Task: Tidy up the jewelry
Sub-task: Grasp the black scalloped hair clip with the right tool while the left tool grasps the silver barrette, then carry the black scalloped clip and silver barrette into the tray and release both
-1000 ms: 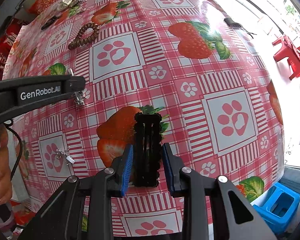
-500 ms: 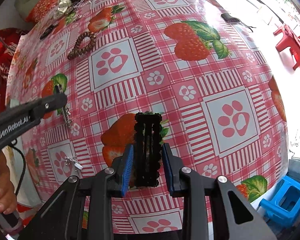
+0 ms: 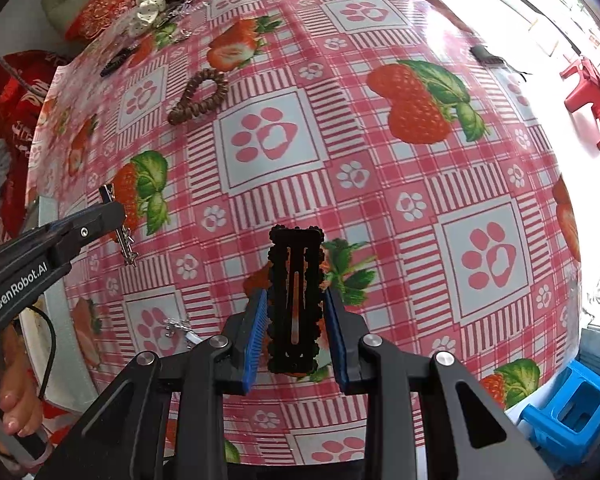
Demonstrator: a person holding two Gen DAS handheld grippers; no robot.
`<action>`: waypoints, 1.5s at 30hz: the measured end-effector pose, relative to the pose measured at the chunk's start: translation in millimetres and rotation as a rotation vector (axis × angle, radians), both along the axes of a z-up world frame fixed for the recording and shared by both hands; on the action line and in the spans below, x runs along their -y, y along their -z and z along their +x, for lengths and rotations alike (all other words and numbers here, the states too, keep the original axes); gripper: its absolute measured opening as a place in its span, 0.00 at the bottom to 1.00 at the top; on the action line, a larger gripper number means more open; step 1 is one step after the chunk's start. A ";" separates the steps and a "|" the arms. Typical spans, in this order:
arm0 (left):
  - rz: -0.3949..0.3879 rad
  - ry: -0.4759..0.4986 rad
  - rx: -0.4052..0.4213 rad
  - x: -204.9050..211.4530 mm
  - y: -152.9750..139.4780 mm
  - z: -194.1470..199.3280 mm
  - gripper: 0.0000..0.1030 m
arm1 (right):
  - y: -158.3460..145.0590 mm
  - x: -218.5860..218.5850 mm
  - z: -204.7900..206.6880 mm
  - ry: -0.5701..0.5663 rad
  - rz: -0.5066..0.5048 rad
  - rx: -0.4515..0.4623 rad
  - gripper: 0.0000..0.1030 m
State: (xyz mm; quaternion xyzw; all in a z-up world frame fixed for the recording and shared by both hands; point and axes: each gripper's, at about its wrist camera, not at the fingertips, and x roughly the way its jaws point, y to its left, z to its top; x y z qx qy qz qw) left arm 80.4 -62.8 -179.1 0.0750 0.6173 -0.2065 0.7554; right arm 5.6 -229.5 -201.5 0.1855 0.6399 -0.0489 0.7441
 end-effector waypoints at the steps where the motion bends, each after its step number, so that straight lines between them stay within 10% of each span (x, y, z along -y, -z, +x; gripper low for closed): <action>1: -0.003 -0.006 0.003 -7.3 -3.0 -0.5 0.19 | 0.0 -2.0 2.1 -0.003 -0.001 0.001 0.30; 45: 0.039 -0.575 0.040 -253.1 -34.5 -82.3 0.19 | -64.0 -243.9 71.6 -0.622 0.108 0.115 0.31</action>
